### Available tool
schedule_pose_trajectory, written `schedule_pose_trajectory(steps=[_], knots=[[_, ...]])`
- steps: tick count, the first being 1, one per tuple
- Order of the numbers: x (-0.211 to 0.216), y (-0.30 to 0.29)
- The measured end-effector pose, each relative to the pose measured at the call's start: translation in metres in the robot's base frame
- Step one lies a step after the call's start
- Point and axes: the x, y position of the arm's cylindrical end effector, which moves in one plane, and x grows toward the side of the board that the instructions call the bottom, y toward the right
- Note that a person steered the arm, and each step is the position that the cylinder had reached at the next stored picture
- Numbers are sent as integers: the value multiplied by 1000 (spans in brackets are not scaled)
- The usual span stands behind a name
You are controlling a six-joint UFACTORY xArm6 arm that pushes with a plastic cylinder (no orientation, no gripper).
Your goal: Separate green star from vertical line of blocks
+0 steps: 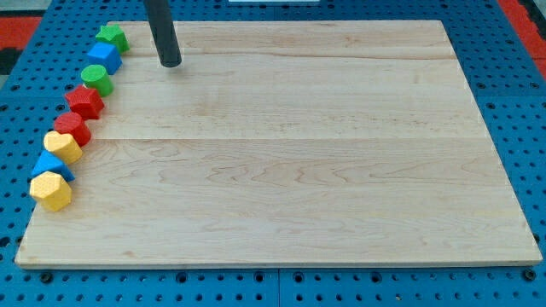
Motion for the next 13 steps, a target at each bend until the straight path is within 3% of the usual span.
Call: schedule_pose_trajectory(steps=[4,6,7,9,13], knots=[[-3,24],[-97,12],[-98,-65],[-97,-138],[-48,-141]])
